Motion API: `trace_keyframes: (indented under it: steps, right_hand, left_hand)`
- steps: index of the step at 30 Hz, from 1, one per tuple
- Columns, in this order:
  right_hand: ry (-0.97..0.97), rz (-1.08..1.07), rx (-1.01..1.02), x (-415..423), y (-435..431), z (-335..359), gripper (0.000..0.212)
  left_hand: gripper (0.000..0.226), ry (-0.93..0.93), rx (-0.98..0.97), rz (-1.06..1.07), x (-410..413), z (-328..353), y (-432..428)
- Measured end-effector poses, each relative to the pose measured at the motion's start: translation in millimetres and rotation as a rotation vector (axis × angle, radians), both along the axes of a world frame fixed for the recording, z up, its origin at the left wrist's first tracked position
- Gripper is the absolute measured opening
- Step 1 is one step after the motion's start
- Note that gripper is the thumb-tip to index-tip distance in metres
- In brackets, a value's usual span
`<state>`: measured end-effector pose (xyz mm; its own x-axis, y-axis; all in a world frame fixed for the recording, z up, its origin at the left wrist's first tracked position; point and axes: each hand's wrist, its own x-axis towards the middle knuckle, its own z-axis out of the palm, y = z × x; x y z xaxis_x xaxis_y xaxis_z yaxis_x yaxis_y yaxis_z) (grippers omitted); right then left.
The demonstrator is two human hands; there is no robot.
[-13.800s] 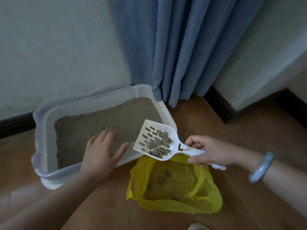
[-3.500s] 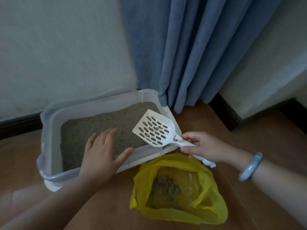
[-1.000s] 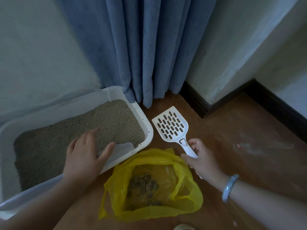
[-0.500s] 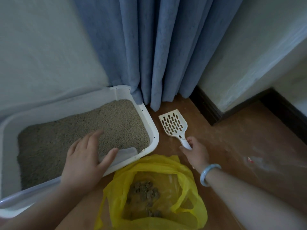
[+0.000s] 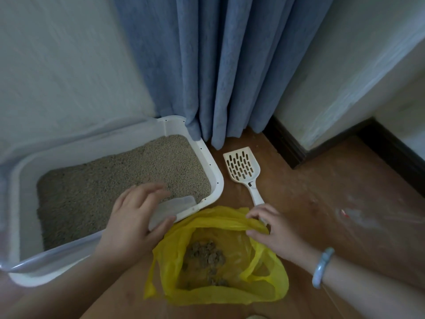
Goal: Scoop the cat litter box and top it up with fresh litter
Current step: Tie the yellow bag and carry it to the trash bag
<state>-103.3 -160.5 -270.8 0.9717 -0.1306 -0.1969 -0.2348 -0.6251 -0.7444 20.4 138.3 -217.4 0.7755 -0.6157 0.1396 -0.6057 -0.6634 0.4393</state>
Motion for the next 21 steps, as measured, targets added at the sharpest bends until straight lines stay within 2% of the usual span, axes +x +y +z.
trace_keyframes:
  steps: [1, 4, 8, 10, 13, 16, 18, 19, 21]
  right_hand:
    - [0.026, 0.079, -0.025, -6.6, 1.3, 1.2, 0.021]
    - [0.062, 0.302, -0.216, -19.7, 3.4, 5.8, 0.038]
    - [0.1, 0.62, -0.524, -21.4, 4.1, 14.1, 0.047]
    - [0.129, 0.711, -0.576, -17.8, 4.0, 14.3, 0.04]
    - [0.083, 0.778, -0.705, -10.6, 2.5, 8.5, 0.017]
    - [0.07, 0.665, -0.614, -4.7, 6.4, 10.7, 0.01]
    - [0.112, 0.548, -0.456, -1.5, 15.4, 19.0, 0.021]
    - [0.117, 0.477, -0.377, 1.2, 21.6, 24.0, 0.02]
    - [0.125, 0.35, -0.218, 7.2, 34.2, 32.9, 0.006]
  left_hand:
    - [0.046, -0.035, -0.013, -0.076, -3.8, -0.2, 1.1]
    - [0.031, -0.083, -0.008, -0.276, -16.3, 1.7, -0.6]
    - [0.03, -0.018, 0.071, -0.421, -25.1, 9.1, 2.2]
    - [0.037, -0.003, 0.148, -0.476, -26.7, 12.8, 9.3]
    - [0.048, 0.006, 0.255, -0.527, -29.5, 15.8, 20.4]
    - [0.053, 0.013, 0.301, -0.536, -29.8, 13.8, 30.9]
    - [0.055, 0.02, 0.313, -0.535, -28.4, 13.4, 36.1]
    - [0.055, 0.019, 0.32, -0.537, -27.4, 13.7, 37.5]
    - [0.052, 0.001, 0.33, -0.55, -25.6, 12.8, 39.7]
